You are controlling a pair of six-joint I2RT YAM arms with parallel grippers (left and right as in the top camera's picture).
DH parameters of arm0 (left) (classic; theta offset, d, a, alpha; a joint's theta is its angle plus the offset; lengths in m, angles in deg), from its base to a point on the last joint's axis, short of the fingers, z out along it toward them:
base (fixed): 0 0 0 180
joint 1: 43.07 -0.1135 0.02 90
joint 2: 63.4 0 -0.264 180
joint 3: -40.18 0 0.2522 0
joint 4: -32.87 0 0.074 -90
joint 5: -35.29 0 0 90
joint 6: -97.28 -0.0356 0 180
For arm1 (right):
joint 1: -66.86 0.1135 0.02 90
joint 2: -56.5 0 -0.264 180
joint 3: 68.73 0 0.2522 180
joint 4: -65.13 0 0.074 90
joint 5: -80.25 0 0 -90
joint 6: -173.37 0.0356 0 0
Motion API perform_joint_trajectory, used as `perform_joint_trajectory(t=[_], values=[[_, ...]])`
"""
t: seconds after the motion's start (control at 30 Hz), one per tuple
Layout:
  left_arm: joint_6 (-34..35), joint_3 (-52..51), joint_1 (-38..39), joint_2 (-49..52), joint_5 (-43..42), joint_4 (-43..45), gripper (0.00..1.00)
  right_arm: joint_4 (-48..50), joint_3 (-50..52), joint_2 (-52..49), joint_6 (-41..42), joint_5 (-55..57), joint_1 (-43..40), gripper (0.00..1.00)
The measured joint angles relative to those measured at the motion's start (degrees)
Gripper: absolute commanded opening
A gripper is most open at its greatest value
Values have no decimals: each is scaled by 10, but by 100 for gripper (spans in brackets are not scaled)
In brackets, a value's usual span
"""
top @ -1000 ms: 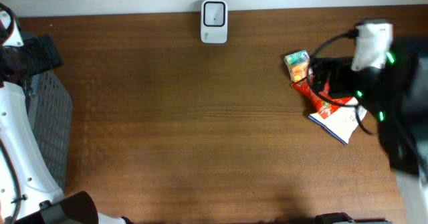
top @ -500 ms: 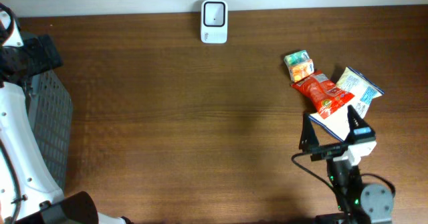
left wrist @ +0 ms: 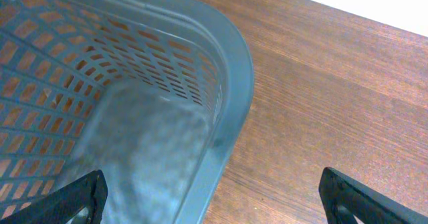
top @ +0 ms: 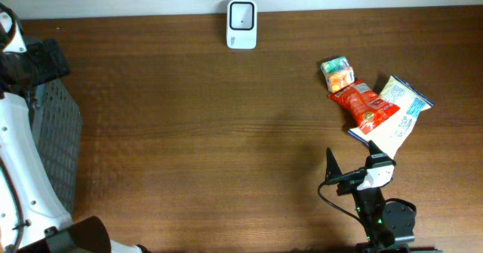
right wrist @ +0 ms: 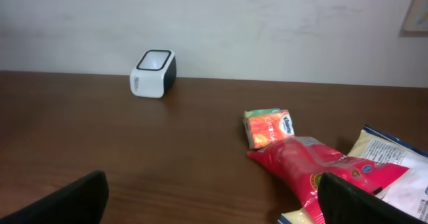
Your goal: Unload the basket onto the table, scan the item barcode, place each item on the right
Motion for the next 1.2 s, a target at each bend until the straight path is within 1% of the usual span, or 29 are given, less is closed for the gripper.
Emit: perform_joint_trajectory(t=[0.63, 0.73, 0.83, 0.93, 1.1, 1.2], values=[[0, 0, 0, 0, 0, 0, 99, 0, 0, 0, 0, 0, 0, 99], [0, 0, 0, 0, 0, -18, 99, 0, 0, 0, 0, 0, 0, 99], [0, 0, 0, 0, -47, -93, 99, 0, 0, 0, 0, 0, 0, 99], [-1, 0, 0, 0, -82, -111, 99, 0, 0, 0, 0, 0, 0, 99], [-5, 0, 0, 0, -130, -108, 99, 0, 0, 0, 0, 0, 0, 99], [-6, 0, 0, 0, -142, -77, 99, 0, 0, 0, 0, 0, 0, 99]])
